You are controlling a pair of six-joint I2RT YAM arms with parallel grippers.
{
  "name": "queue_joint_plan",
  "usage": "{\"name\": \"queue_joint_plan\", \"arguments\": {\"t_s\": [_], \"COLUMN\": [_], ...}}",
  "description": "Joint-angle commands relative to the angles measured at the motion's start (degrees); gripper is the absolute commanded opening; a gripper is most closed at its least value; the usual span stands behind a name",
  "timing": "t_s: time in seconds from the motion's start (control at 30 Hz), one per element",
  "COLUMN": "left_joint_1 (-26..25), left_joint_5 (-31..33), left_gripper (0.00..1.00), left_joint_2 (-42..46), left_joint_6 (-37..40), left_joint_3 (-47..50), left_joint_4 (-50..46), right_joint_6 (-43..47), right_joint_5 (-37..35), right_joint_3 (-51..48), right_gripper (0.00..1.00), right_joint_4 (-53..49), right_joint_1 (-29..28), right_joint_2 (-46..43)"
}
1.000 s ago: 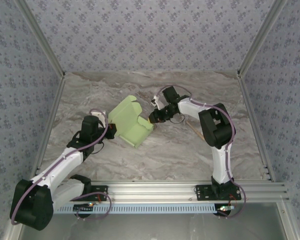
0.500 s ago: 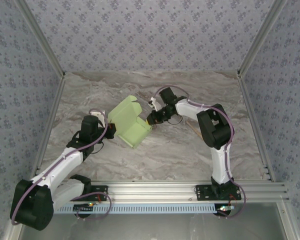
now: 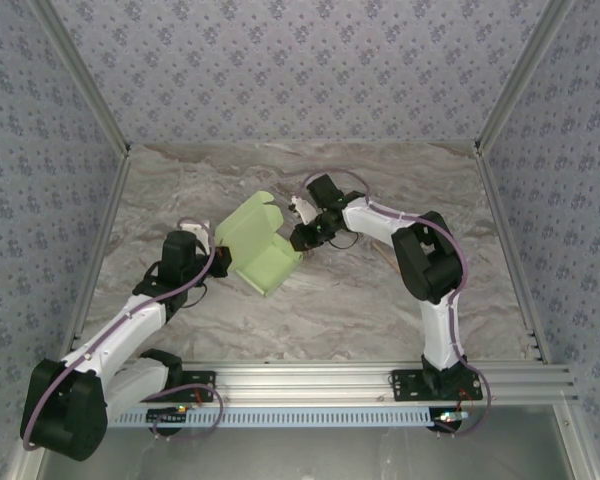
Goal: Fold the paper box
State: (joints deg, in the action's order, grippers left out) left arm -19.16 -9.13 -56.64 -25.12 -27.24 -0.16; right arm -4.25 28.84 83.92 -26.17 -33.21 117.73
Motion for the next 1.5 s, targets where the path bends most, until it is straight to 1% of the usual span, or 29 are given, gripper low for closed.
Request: {"name": "queue_joint_plan", "arguments": {"t_s": [0.0,0.17,0.53,0.77,0.87,0.97,1.23,1.33,1.47], "left_joint_1": [-0.18,-0.18,-0.16,-0.18,-0.18,-0.18,-0.18,-0.18,-0.18], "left_joint_5": [-1.79,-1.83,-1.92,-2.08,-2.12,-2.07,-2.03,-1.88,-1.95], "left_gripper": [0.03,0.03,0.03,0.03,0.03,0.03,0.03,0.03,0.03], "left_joint_2": [1.19,1.04,0.91,0.91,0.91,1.07,1.10,1.08,1.06], "left_joint_6": [-0.55,-0.54,-0.46,-0.45,-0.37,-0.36,-0.45,-0.44,-0.50], "left_joint_3": [0.11,-0.02,-0.09,-0.01,0.00,0.21,0.23,0.26,0.22], "left_joint_4": [1.39,1.48,1.64,1.75,1.75,1.75,1.75,1.75,1.66], "right_joint_6": [1.44,1.81,1.97,1.71,1.61,1.50,0.96,0.48,0.38], "right_joint_5": [-3.33,-3.53,-3.31,-3.40,-3.22,-2.88,-4.23,-7.17,-13.33], "right_joint_3": [-0.09,0.96,2.45,3.40,3.67,3.52,3.45,2.85,2.65], "right_gripper": [0.15,0.16,0.16,0.19,0.19,0.15,0.09,0.07,0.04], "right_joint_4": [-4.85,-6.16,-7.75,-8.02,-9.59,-9.42,-9.27,-8.96,-9.40], "right_joint_1": [-1.41,-1.32,-1.06,-1.09,-1.15,-1.15,-2.13,-2.91,-4.59], "right_joint_2": [2.76,4.14,6.46,7.07,7.25,7.14,6.38,4.87,2.64]}}
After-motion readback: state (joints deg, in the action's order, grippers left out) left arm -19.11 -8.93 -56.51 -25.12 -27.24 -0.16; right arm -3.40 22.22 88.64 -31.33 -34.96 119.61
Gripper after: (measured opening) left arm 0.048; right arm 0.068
